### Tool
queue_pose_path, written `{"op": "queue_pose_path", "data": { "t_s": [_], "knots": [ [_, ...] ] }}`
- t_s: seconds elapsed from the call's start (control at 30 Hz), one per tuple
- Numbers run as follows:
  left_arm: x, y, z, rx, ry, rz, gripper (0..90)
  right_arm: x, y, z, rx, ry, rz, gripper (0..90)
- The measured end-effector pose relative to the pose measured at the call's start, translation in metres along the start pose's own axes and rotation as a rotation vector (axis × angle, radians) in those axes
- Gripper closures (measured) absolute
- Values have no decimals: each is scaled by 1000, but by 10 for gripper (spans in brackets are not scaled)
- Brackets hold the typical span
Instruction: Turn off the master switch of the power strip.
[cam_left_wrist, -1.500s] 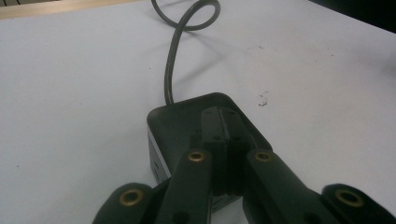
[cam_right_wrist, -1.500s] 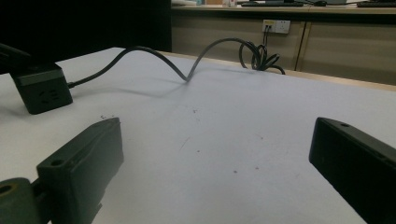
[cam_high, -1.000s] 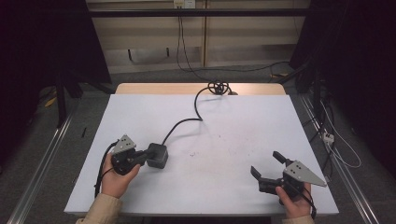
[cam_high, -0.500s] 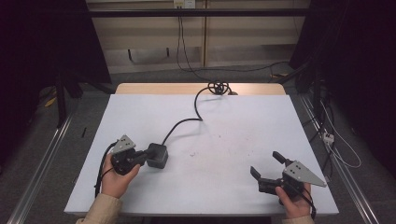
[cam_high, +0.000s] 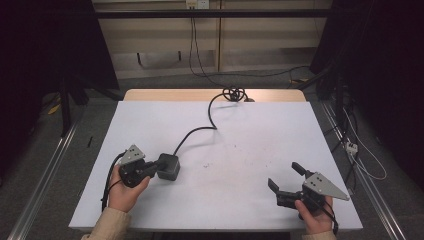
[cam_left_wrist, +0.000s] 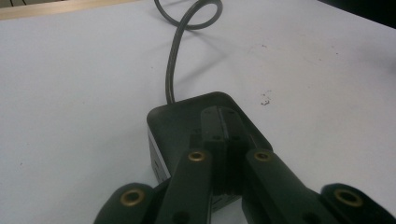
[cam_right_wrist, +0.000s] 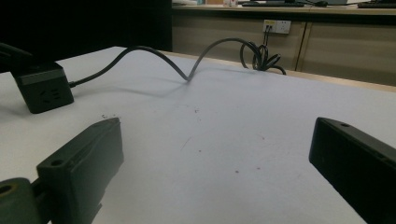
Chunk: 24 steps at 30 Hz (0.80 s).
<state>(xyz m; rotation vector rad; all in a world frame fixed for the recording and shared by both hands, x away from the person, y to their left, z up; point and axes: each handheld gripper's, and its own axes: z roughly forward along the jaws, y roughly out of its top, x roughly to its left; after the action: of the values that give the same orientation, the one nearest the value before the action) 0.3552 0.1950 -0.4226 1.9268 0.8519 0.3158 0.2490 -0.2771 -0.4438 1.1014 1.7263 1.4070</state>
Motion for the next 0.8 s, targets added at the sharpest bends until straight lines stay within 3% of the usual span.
{"op": "queue_pose_path", "data": {
  "t_s": [0.33, 0.8],
  "knots": [
    [0, 0, 0, 2, 3, -9, 900, 0, 0, 0, 0, -1, 1, 25],
    [-3, 0, 0, 7, 20, 14, 900, -1, 0, -1, -3, -3, 1, 26]
  ]
}}
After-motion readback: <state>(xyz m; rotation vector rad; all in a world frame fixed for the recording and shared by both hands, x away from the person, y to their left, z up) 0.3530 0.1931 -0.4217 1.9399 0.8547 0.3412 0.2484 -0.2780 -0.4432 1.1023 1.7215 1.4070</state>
